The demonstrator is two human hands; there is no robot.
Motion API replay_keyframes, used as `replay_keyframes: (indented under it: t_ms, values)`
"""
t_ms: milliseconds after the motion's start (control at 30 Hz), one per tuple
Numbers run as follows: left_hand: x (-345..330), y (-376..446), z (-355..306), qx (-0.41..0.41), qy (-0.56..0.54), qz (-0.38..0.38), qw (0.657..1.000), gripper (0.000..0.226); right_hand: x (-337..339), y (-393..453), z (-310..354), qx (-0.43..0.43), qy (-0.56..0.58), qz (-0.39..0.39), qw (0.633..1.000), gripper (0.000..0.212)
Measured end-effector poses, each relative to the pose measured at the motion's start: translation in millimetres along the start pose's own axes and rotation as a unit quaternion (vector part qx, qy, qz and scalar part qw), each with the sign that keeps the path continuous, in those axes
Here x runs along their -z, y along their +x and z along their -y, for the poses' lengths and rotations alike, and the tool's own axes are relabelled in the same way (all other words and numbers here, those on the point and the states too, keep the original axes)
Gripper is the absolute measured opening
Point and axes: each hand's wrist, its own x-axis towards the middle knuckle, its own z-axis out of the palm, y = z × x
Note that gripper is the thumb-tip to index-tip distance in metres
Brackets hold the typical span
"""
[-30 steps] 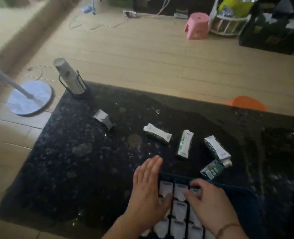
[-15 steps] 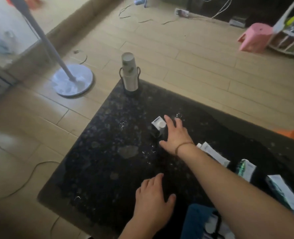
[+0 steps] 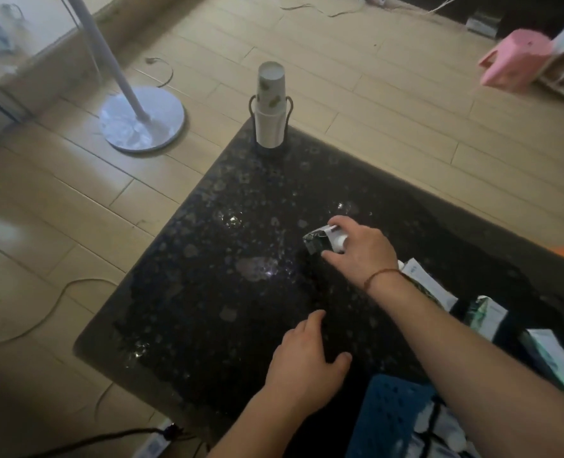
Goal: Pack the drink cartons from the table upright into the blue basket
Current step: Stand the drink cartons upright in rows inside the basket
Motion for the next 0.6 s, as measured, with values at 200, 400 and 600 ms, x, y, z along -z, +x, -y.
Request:
replay_keyframes:
  t_ms: [200, 400, 600]
  values:
    - [-52.6, -14.5, -22.7, -0.053, -0.084, 0.098, 0.99, 0.099, 72.8, -152.5, -9.5, -0.05, 0.248, -0.109, 0.961, 0.043]
    - [-110.6, -35.5, -31.7, -0.054, -0.06, 0.127, 0.989, 0.06, 80.4, -304.8, -88.7, -0.246, 0.339, -0.091, 0.904, 0.042]
    - [-134.1, -57.4, -41.3, -0.001, -0.122, 0.061, 0.991, 0.051, 42.0, -375.5, -93.3, -0.318, 0.268, 0.106, 0.903, 0.037]
